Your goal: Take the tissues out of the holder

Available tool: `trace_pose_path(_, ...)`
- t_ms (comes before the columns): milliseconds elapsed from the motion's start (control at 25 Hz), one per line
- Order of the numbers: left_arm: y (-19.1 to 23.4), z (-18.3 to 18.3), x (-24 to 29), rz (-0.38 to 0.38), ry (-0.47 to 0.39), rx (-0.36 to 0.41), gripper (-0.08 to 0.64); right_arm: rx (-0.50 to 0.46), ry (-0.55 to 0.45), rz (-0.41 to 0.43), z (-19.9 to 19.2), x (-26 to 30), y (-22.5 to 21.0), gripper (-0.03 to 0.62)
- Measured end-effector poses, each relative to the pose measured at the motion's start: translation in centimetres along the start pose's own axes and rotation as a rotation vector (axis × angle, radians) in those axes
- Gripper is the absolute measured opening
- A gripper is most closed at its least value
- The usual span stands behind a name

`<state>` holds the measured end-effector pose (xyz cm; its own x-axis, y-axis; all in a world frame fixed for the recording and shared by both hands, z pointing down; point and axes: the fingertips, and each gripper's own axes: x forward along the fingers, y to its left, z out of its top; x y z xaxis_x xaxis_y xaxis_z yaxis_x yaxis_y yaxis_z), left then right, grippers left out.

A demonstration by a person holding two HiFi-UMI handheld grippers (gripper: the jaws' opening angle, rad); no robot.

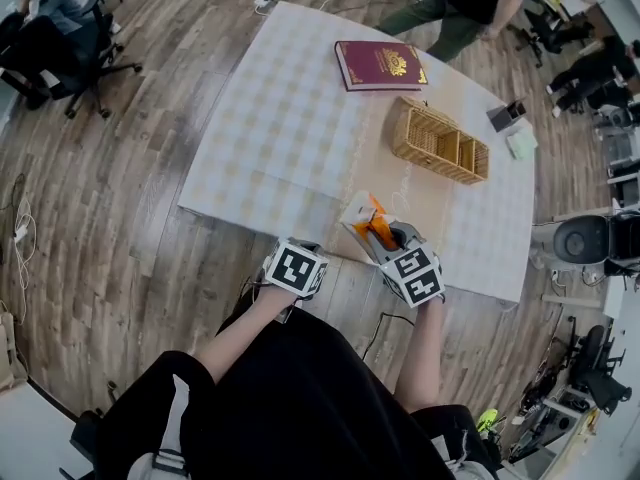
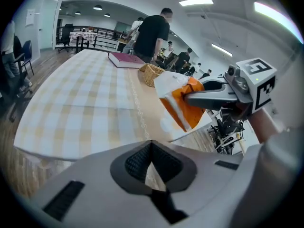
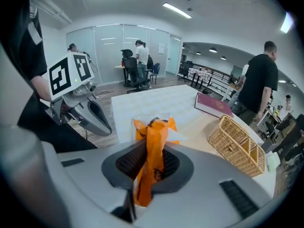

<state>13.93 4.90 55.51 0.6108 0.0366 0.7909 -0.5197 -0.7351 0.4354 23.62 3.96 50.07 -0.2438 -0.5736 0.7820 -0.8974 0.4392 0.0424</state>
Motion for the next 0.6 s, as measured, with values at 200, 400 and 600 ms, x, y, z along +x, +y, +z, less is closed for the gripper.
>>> trace_pose_path(200, -1.3, -1.2, -1.2, 0.004, -0.002, -0.029, 0.000, -0.013, -0.002, 0.023, 0.3, -1.1, 1.3, 0.049)
trace_pose_path(400, -2.2, -4.4, -2.0, 0.011, -0.008, -0.037, 0.000, -0.019, -0.010, 0.035, -1.0, -1.9, 4.8, 0.049)
trace_pose_path(600, -4.5, -6.1, -1.9, 0.021, -0.003, -0.024, 0.000, -0.017, -0.021, 0.045, -3.2, -3.5, 6.6, 0.049)
